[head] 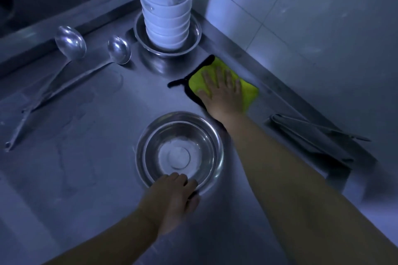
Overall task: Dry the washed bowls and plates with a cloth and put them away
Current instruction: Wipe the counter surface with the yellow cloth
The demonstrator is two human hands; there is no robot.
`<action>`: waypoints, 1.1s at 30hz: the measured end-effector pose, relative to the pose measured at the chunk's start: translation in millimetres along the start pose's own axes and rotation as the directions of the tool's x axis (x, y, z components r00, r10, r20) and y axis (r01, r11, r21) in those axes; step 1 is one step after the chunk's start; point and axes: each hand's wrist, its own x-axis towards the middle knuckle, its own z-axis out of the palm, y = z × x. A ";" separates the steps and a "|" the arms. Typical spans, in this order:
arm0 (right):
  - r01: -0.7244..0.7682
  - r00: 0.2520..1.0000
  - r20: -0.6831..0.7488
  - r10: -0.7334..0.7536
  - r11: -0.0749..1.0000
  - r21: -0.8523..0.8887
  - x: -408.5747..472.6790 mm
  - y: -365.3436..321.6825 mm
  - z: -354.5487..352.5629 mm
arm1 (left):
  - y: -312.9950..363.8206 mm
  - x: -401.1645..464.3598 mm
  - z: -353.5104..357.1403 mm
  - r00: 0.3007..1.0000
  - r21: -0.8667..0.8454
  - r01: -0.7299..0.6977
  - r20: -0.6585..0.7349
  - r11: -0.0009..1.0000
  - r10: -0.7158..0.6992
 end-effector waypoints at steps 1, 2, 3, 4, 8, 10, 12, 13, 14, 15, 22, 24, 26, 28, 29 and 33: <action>-0.031 1.000 -0.008 0.031 1.000 -0.001 -7.8 12.3 -0.5 | 0.3 0.8 -0.9 1.000 0.007 0.000 -0.004 1.000 0.000; -0.058 0.998 -0.007 0.058 0.998 -0.005 -18.0 24.1 -0.6 | 0.5 1.3 -2.0 1.000 0.014 -0.002 -0.010 1.000 0.002; -0.083 0.997 -0.002 0.083 0.996 -0.009 -30.5 33.4 0.5 | 0.1 1.2 -2.9 1.000 0.020 -0.006 -0.014 1.000 0.006; -0.106 0.994 0.002 0.106 0.994 -0.017 -44.3 39.2 2.6 | -0.3 0.5 -3.3 1.000 0.022 -0.010 -0.018 1.000 0.010; -0.178 0.984 0.015 0.179 0.983 -0.040 -77.5 28.5 10.5 | -0.6 -3.2 -4.4 0.999 0.003 -0.019 -0.035 1.000 0.019; -0.168 0.985 0.025 0.168 0.986 -0.025 -66.8 12.5 9.0 | -1.9 -3.7 -1.6 0.999 -0.007 -0.029 -0.041 1.000 0.029; -0.088 0.996 0.008 0.088 0.996 -0.003 -40.1 -4.3 4.6 | -3.6 -4.1 2.6 0.999 -0.019 -0.033 -0.042 0.999 0.032; -0.044 0.999 0.001 0.044 0.999 -0.005 -22.9 -10.9 2.0 | -4.6 -4.1 4.7 0.999 -0.028 -0.034 -0.041 0.999 0.033; -0.009 1.000 -0.001 0.009 1.000 -0.019 -4.1 -15.2 -1.5 | -5.5 -3.7 6.7 0.999 -0.037 -0.036 -0.043 0.999 0.034; 0.020 1.000 0.001 -0.020 0.999 -0.042 14.5 -17.6 -5.0 | -5.9 -3.6 8.3 0.998 -0.044 -0.034 -0.047 0.998 0.032; 0.157 0.987 -0.020 -0.162 0.975 -0.155 74.4 -5.8 -12.4 | -7.3 -0.9 9.4 0.999 -0.041 -0.001 -0.045 0.999 0.000; 0.130 0.989 -0.047 -0.137 0.982 -0.136 67.7 -4.9 -9.4 | -6.3 -1.7 8.5 1.000 -0.030 0.006 -0.029 1.000 -0.007; 0.079 0.993 -0.076 -0.087 0.992 -0.101 53.1 -2.1 -5.8 | -6.6 -1.6 8.0 1.000 -0.031 0.012 -0.014 0.999 -0.013; 0.032 0.996 -0.077 -0.035 0.998 -0.049 32.9 3.4 -2.6 | -7.8 -0.8 8.5 1.000 -0.034 0.006 -0.012 0.999 -0.006; 0.005 0.997 -0.073 -0.007 1.000 -0.025 20.8 6.2 -1.1 | -7.8 -0.6 8.7 1.000 -0.034 0.000 -0.013 0.999 -0.001; -0.115 0.992 -0.060 0.115 0.993 -0.003 -30.9 9.3 4.3 | -6.2 -1.3 4.9 1.000 -0.027 -0.010 -0.007 1.000 0.010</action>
